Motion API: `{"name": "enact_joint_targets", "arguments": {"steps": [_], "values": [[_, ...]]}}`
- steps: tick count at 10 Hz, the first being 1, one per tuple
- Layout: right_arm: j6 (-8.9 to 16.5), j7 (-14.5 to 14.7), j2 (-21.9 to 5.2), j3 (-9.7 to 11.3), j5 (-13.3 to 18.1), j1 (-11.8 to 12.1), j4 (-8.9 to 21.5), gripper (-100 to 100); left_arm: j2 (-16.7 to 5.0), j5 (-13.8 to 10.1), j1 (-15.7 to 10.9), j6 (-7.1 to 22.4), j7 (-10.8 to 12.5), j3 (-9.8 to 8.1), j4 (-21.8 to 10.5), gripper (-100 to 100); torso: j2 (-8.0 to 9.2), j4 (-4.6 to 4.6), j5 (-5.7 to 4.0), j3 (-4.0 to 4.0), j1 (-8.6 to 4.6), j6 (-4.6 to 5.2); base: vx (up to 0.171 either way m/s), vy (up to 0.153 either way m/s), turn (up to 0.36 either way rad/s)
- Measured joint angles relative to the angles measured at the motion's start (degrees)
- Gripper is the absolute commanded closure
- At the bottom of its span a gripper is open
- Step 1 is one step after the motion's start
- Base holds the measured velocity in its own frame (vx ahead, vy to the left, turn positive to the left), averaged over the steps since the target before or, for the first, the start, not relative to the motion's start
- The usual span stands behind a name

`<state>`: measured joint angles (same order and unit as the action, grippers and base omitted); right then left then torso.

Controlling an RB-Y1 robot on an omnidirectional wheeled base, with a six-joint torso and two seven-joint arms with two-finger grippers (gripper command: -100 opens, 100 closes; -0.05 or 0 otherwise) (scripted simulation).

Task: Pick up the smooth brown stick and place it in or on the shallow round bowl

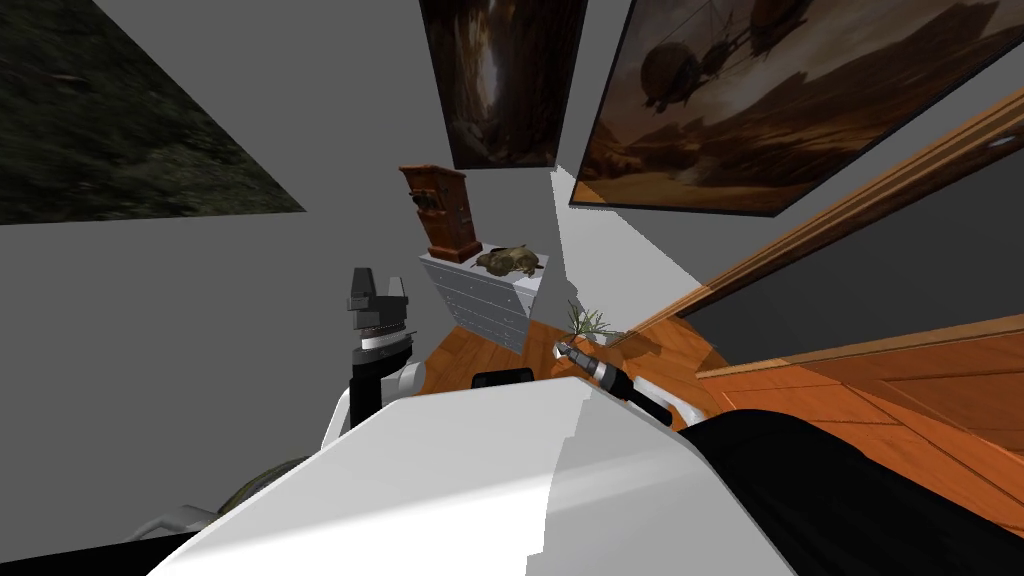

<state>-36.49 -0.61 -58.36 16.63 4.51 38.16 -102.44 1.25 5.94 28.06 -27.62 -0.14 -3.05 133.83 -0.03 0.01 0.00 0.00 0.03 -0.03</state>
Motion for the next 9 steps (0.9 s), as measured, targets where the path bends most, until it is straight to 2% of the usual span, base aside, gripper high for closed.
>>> {"name": "enact_joint_targets", "arguments": {"steps": [2, 3, 5, 7, 8, 9], "values": [[-0.9, -0.3, -2.9, 0.6, 0.2, -0.3, 1.5, -100, 0.0, 0.0, 0.0, 0.0, 0.0, 0.00, 0.0, 0, -0.02, 0.00, -0.01, -0.01, -0.01, 0.02, 0.008, 0.005, 0.083], [-1.7, -0.7, -4.7, 1.2, 0.5, -0.2, 3.1, -100, 0.0, 0.0, 0.0, 0.0, 0.0, 0.00, 0.0, 0, -0.07, -0.01, 0.00, -0.04, 0.01, -0.01, 0.020, 0.004, 0.095], [-2.0, -1.0, -7.6, 1.8, 0.7, -0.2, 3.8, -100, 0.0, 0.0, 0.0, 0.0, 0.0, -0.01, 0.0, 0, -0.06, -0.01, -0.01, -0.03, 0.00, 0.03, 0.018, 0.005, 0.113], [-3.5, -1.4, -11.1, 2.7, 1.2, 0.1, 6.1, -100, 0.0, 0.0, 0.0, 0.0, 0.0, -0.01, 0.0, 0, -0.13, -0.03, -0.01, -0.08, -0.01, 0.03, 0.024, -0.002, 0.034], [-3.7, -1.4, -12.3, 2.8, 1.3, 0.2, 6.3, -100, 0.0, 0.0, 0.0, 0.0, 0.0, -0.01, 0.0, 0, -0.09, -0.02, -0.01, -0.05, 0.00, 0.04, 0.034, 0.011, 0.164], [-4.5, -1.7, -13.9, 3.4, 1.5, 0.1, 7.9, -100, 0.0, 0.0, 0.0, 0.0, 0.0, 0.00, 0.0, 0, -0.14, -0.03, 0.00, -0.08, 0.02, -0.02, 0.045, 0.005, 0.138]]}}
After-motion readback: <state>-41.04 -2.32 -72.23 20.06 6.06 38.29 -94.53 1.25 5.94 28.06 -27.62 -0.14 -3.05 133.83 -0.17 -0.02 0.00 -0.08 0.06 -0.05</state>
